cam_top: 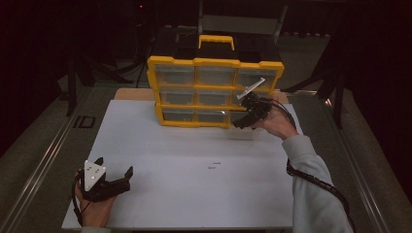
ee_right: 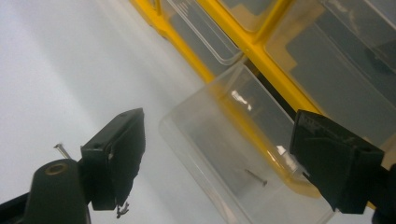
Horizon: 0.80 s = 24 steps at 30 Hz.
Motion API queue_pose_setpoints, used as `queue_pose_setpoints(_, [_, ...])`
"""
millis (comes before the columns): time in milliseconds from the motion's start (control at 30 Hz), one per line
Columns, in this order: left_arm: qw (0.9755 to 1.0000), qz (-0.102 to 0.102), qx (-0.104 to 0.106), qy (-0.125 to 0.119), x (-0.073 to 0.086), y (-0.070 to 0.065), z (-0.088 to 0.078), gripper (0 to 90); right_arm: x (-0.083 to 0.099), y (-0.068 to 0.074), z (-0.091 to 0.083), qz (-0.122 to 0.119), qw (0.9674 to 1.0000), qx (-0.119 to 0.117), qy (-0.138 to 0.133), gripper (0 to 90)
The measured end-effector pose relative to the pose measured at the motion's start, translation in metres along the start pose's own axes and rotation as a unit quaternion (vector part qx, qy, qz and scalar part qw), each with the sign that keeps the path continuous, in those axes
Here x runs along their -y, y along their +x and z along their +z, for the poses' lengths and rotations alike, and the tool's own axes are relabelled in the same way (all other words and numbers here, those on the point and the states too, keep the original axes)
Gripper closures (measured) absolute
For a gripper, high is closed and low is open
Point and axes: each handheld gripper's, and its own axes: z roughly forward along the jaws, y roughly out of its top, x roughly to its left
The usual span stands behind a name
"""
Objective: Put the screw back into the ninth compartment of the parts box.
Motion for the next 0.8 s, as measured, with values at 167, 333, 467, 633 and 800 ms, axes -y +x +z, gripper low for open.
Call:
queue_pose_setpoints(167, [1.0,0.0,0.0,-0.001,0.0,0.0,0.0,0.3,-0.003,0.005,-0.002,-0.01,0.9999,-0.005,-0.002,18.8])
queue_pose_setpoints(333, [1.0,-0.001,0.0,-0.002,0.0,0.0,0.0,0.3,-0.007,0.015,-0.003,-0.029,0.9995,-0.013,-0.005,18.9])
queue_pose_setpoints(467, [1.0,-0.001,0.0,-0.002,0.0,0.0,0.0,0.3,-0.01,0.023,-0.003,-0.045,0.9988,-0.017,-0.007,19.2])
queue_pose_setpoints(633, [1.0,-0.001,0.001,-0.003,0.0,0.0,0.0,0.3,-0.013,0.033,-0.001,-0.062,0.9977,-0.028,-0.005,20.1])
queue_pose_setpoints(800, [1.0,-0.001,0.001,-0.003,0.0,0.0,0.0,0.3,-0.015,0.042,0.001,-0.076,0.9964,-0.036,-0.003,20.5])
